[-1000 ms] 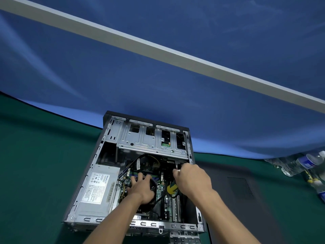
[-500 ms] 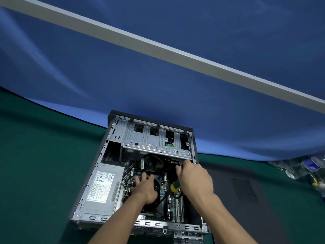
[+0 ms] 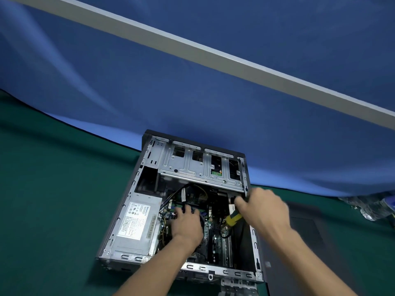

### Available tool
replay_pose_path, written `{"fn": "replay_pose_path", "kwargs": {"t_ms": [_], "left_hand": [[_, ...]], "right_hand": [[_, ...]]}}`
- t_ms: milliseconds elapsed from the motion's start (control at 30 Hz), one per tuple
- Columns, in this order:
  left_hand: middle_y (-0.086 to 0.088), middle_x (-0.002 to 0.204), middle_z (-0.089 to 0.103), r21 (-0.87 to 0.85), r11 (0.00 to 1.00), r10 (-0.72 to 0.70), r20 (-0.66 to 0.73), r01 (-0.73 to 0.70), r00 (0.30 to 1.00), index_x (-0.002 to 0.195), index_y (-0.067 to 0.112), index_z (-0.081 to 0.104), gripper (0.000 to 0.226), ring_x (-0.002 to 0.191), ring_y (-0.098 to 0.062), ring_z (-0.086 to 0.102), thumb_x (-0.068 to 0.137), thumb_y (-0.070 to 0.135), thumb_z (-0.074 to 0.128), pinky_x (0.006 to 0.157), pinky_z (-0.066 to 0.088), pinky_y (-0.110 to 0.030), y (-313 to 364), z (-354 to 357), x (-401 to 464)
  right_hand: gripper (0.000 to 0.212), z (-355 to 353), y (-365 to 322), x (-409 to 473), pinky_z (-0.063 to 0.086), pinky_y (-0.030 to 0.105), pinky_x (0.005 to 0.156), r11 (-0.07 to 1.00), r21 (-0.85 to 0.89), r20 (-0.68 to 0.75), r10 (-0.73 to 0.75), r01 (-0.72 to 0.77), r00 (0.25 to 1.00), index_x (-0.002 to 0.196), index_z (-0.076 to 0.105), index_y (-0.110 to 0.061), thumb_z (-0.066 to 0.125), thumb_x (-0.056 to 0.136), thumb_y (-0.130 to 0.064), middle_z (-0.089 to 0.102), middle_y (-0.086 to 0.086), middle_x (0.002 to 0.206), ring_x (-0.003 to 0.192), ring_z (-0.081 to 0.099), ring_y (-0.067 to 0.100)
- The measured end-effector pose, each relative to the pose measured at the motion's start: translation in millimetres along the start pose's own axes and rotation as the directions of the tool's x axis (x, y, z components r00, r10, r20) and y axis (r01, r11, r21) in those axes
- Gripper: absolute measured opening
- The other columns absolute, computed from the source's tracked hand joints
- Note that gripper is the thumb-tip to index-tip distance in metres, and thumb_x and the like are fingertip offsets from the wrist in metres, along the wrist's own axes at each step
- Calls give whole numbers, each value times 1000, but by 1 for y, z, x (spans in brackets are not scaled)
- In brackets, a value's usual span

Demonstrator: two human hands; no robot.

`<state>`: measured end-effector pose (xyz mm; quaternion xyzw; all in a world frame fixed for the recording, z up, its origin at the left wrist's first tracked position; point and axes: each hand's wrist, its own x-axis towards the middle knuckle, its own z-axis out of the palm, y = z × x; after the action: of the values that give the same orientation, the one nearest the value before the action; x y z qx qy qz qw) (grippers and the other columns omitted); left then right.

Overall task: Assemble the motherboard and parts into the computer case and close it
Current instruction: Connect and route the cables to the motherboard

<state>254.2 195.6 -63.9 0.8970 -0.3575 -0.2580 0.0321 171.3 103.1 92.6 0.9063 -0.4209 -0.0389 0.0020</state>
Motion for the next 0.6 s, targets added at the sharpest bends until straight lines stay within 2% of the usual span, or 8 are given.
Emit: {"fn": "replay_pose_path", "kwargs": {"t_ms": [100,200,267,367,467,600], "left_hand": [[-17,141,39,263,964,53,-82,-29,995,137,8,39,54,132,-37,27,92,35,50,101,36,-51,1,-6,-4],[-14,127,51,352,928,174,-116,-123,978,119,9,55,36,121,-30,34,91,30,52,95,34,-42,4,-11,-4],[-15,125,52,239,957,188,-90,-163,978,117,9,57,29,113,-30,45,91,21,52,85,42,-38,6,-13,-6],[-20,145,33,41,989,142,13,-143,990,136,12,42,45,105,-33,61,92,19,52,77,50,-35,4,-15,-6],[-22,155,12,6,992,123,79,-123,989,148,18,23,57,109,-38,59,96,21,47,80,51,-37,1,-16,-4],[-22,153,14,-38,993,111,87,-108,990,148,19,22,62,111,-41,56,92,12,50,81,51,-39,-1,-13,-3]], "right_hand": [[31,-20,4,14,30,27,49,994,104,-142,-4,19,990,71,58,-14,50,85,-40,51,-1,57,59,47,24],[31,-33,-3,24,26,25,46,968,239,-244,-16,76,970,66,53,-17,51,84,-42,50,-1,50,52,44,14],[29,-34,-12,29,26,25,45,946,304,-267,-28,112,963,64,51,-22,52,84,-44,49,-3,47,51,45,9],[26,-26,-27,32,26,26,46,916,370,-247,-66,157,967,66,54,-24,53,84,-43,50,-3,47,53,47,9],[26,-13,-38,38,28,26,45,912,357,-205,-134,202,969,69,57,-22,54,85,-42,50,-2,46,51,49,14],[31,3,-47,47,31,25,44,922,299,-159,-205,245,966,70,60,-14,53,85,-39,51,0,46,49,46,16]]}}
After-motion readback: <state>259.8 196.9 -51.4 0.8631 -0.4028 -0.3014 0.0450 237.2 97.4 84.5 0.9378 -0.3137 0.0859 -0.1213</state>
